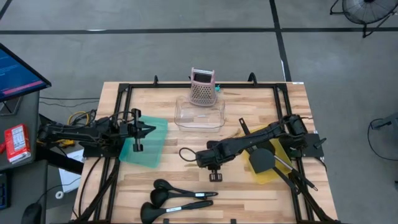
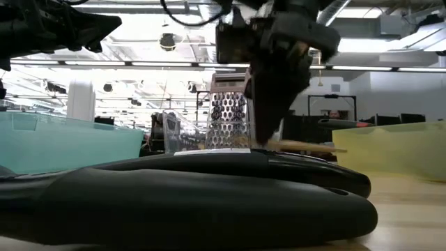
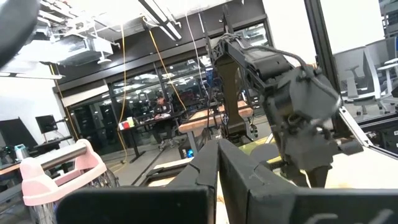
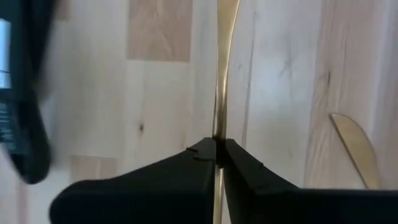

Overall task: Pick & Place Kitchen Items
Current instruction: Put the gold knife into the transparent bin

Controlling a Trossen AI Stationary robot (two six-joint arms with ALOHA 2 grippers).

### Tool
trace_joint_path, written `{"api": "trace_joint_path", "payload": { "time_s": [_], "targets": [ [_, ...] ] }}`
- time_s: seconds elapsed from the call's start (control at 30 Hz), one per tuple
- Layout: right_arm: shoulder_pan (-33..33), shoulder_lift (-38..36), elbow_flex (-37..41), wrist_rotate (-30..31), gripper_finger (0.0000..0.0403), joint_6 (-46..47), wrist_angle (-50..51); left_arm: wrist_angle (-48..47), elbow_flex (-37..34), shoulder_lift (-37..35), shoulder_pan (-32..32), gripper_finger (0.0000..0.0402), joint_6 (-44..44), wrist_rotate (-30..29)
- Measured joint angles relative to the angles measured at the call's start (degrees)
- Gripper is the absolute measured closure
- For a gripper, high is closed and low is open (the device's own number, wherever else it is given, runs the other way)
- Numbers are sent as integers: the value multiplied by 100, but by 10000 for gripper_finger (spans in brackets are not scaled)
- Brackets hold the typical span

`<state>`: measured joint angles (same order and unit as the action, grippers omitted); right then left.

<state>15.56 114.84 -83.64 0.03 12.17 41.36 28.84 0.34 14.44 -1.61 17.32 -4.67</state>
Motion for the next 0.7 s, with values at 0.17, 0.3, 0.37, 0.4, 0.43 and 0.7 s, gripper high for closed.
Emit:
{"api": "trace_joint_path", "payload": {
  "time_s": [0.17,0.3,0.37,0.4,0.43,0.7],
  "targets": [
    [8,-395,-11,-3,394,37,19,2,2,-1,2,400,0,0],
    [2,-787,-15,-2,394,41,19,11,1,-2,1,400,0,0],
    [-1,-987,-22,-1,394,44,18,18,2,-2,2,400,0,0],
    [2,-1079,-22,-2,394,54,22,29,0,-1,0,400,0,0],
    [2,-1165,-22,-2,394,57,15,38,2,0,0,400,0,0],
    [-48,-1827,-28,1,394,134,-11,78,1,-2,1,400,0,0]
  ]
}}
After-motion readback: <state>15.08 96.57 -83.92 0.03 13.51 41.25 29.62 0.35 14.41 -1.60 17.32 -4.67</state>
